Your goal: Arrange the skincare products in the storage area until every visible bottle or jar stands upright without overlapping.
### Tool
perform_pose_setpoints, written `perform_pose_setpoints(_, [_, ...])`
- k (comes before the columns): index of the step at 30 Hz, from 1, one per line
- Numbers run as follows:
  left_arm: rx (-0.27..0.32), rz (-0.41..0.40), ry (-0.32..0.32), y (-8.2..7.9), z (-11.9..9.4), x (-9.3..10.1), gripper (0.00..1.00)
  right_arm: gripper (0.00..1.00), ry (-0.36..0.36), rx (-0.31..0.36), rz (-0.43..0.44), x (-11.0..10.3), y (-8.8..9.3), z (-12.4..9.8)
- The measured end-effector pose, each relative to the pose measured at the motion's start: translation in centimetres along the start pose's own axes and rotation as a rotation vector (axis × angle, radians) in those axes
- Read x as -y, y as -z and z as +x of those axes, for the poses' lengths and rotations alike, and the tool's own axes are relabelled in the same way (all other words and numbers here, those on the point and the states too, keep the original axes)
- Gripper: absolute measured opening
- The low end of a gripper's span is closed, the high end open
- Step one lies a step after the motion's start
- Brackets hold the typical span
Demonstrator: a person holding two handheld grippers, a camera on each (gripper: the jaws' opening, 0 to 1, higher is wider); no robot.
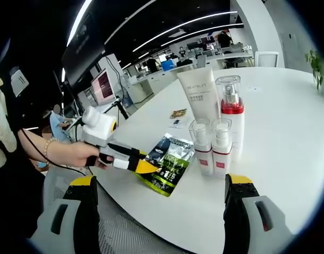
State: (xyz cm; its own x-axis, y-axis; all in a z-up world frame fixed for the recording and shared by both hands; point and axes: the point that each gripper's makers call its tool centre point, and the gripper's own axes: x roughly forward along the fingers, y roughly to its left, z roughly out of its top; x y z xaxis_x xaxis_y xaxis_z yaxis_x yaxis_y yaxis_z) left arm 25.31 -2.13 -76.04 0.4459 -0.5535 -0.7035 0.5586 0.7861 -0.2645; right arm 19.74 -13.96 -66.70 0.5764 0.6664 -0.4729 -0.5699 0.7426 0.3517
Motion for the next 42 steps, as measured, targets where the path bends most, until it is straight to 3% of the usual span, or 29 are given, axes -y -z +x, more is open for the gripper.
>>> perform_pose_setpoints(25, [-0.009,0.031,-0.025,-0.2,-0.8,-0.5,0.32,1.0,0.0,-0.008,-0.005,0.0,0.1,0.0])
perform_pose_setpoints(36, [0.019,-0.006,-0.075,-0.1,-3.0,-2.4,0.53,1.0,0.001,-0.006,-0.01,-0.2,0.1,0.0])
perform_pose_setpoints(42, [0.094,-0.015,-0.079,-1.3,-4.9,-1.9,0.68,1.0,0.002,0.001,-0.016,-0.1,0.0,-0.1])
